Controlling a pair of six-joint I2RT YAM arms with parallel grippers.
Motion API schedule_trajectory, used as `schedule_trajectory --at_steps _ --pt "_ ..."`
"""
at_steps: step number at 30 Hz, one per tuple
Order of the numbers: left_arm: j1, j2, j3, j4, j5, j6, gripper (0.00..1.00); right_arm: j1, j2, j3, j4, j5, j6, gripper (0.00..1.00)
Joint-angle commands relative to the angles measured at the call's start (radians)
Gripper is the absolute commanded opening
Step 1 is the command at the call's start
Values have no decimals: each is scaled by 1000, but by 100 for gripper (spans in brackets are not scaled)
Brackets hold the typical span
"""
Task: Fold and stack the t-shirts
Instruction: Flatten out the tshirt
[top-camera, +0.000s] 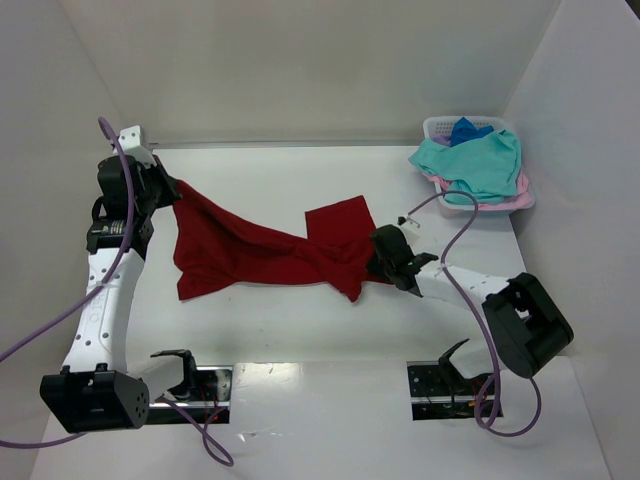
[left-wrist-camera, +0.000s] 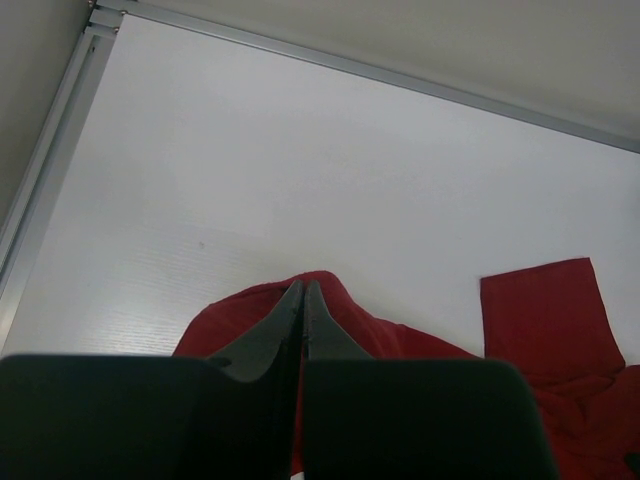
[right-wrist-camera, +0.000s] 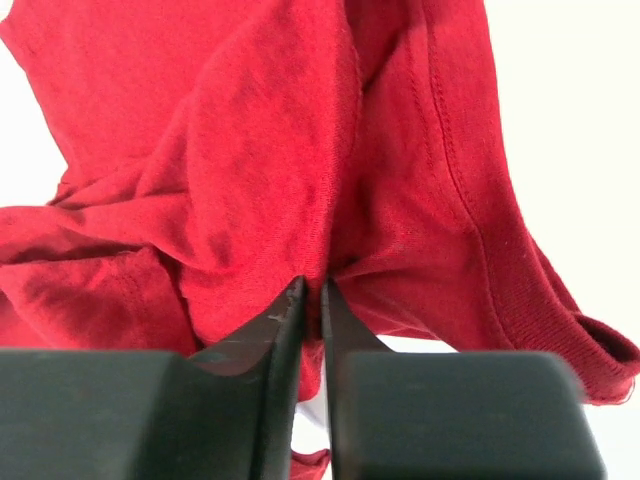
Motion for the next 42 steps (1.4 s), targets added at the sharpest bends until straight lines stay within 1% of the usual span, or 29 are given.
schedule_trajectory --at_steps 1,4,6,8,11,12,14,15,18,19,24,25,31,33,35,36,37,38,42 --pt "8 -3 -1 51 22 -5 0 -6 10 56 28 64 -7 13" --pt "8 -3 -1 51 22 -5 0 -6 0 65 19 73 -7 5" --pt "8 -3 -1 51 22 -5 0 -6 -9 76 -9 73 -7 5" --pt "8 -3 -1 51 31 -5 0 -6 -29 86 -18 73 -17 2" --pt "8 -3 -1 51 31 -5 0 -6 -75 86 -32 88 -27 2" --pt "8 -3 -1 51 40 -5 0 -6 -85 77 -32 102 -27 10" --pt "8 -3 -1 51 40 -5 0 -17 -98 65 -32 102 -36 14" --pt "8 6 -1 51 40 -5 0 -30 -98 65 -23 87 -46 18" --pt "8 6 -1 51 49 -5 0 -40 -67 53 -3 64 -47 24" --pt "8 6 -1 51 49 -5 0 -40 -47 53 -3 64 -56 28" --pt "8 6 -1 51 49 -5 0 -40 -3 53 26 42 -56 28" --pt "8 6 8 51 49 -5 0 -40 8 53 37 42 -65 33" --pt "8 16 8 51 49 4 0 -40 28 73 37 42 -65 34" --pt "8 16 8 51 49 4 0 -40 28 73 37 42 -65 26" --pt "8 16 8 51 49 4 0 -40 28 73 37 42 -65 16" --pt "8 16 8 51 49 4 0 -40 28 73 37 55 -65 6" --pt "8 16 8 51 49 4 0 -40 28 73 37 55 -65 2" --pt "8 16 8 51 49 4 0 -40 28 73 23 64 -54 0" --pt "8 16 8 60 49 4 0 -40 -52 118 -18 73 -66 0"
